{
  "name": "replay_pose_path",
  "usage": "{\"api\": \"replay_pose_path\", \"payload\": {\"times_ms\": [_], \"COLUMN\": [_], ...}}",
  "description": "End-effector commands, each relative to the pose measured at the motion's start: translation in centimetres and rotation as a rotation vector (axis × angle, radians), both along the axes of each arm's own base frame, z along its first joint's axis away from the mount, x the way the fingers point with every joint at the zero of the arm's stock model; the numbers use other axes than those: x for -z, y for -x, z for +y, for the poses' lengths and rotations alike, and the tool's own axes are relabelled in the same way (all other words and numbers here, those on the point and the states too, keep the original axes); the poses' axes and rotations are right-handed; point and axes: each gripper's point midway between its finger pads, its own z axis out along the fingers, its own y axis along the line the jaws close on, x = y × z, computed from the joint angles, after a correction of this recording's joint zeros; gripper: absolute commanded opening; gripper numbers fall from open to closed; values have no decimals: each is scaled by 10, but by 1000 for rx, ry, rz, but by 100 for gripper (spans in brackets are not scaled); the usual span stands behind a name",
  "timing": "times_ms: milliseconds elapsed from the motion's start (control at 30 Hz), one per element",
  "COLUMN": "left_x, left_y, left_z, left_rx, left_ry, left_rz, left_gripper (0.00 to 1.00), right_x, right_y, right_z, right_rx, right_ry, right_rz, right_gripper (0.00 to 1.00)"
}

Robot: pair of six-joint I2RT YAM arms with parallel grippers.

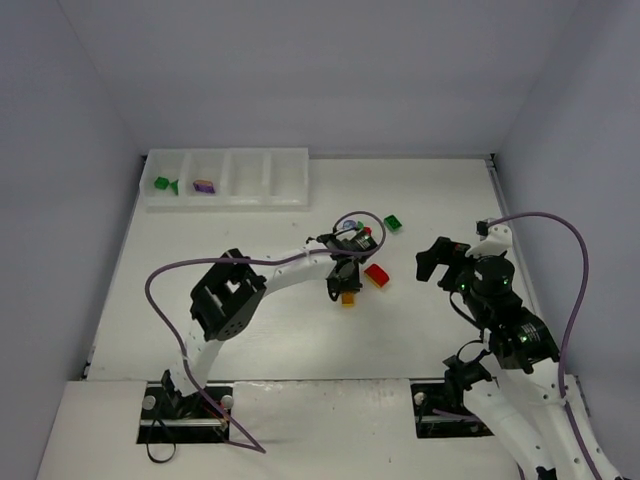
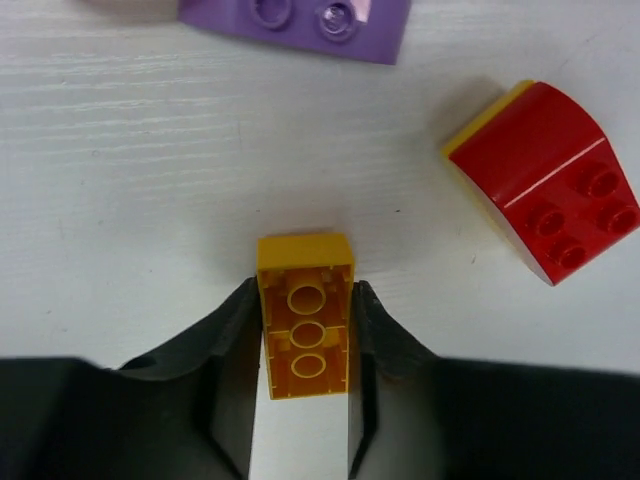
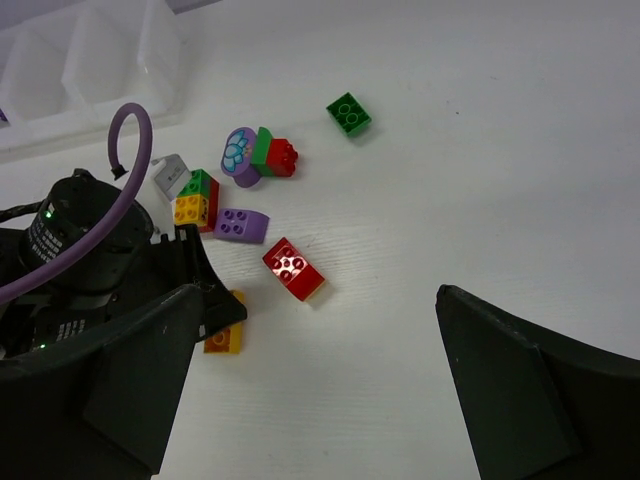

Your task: Sort the legos into containers by color

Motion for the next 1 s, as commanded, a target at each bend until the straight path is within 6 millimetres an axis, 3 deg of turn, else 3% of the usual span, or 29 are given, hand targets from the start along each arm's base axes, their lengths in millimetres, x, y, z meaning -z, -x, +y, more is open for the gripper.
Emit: {"api": "replay_pose_path", "payload": {"times_ms": [0, 67, 200, 333, 467, 500, 567, 600, 633, 667, 700, 733, 800, 833, 867, 900, 933, 967], "left_x": [-21, -35, -64, -120, -174, -180, -202, -203, -208, -227, -218, -221, -224, -207, -222, -204, -217, -213], "left_y": [-1, 1, 0, -36, -103, -127, -160, -180, -192, -210, -225, -238, -269, -284, -290, -302, -315, -323], "left_z": [19, 32, 65, 95, 139, 166, 185, 208, 218, 224, 230, 245, 254, 266, 274, 275, 285, 288], "left_rx": [-42, -37, -17, 46, 19, -36, -45, -89, -76, -96, -94, -96, -113, -119, -139, -128, -149, -154], "left_ry": [-19, -36, -94, -72, -93, -112, -97, -110, -128, -118, -138, -174, -194, -218, -215, -215, -207, -203], "left_rz": [-58, -86, -155, -308, -490, -512, -593, -607, -633, -691, -687, -702, -734, -711, -745, -720, -754, -753], "left_gripper": [13, 4, 2, 2, 2, 2, 2, 2, 3, 2, 3, 3, 3, 3, 3, 3, 3, 4], "right_x": [-4, -4, -5, -1, 2, 3, 4, 5, 5, 4, 6, 7, 9, 10, 9, 10, 10, 9], "right_y": [-3, -3, -5, -9, -13, -13, -15, -16, -17, -18, -19, -19, -21, -22, -22, -22, -22, -22], "right_z": [2, 4, 7, 9, 11, 12, 13, 13, 14, 15, 16, 18, 20, 22, 22, 23, 24, 24], "right_rx": [-1, -9, -24, -30, -37, -42, -43, -42, -43, -49, -52, -59, -66, -73, -79, -82, -86, -90], "right_ry": [-14, -14, -11, 3, 5, 5, 4, 5, 5, 2, 5, 3, 2, 0, 0, 2, 1, 3], "right_rz": [-21, -18, -12, 8, 18, 24, 23, 27, 29, 25, 33, 35, 42, 46, 44, 47, 51, 48], "right_gripper": [100, 100, 100, 100, 100, 100, 100, 100, 100, 100, 100, 99, 100, 99, 99, 99, 99, 99]}}
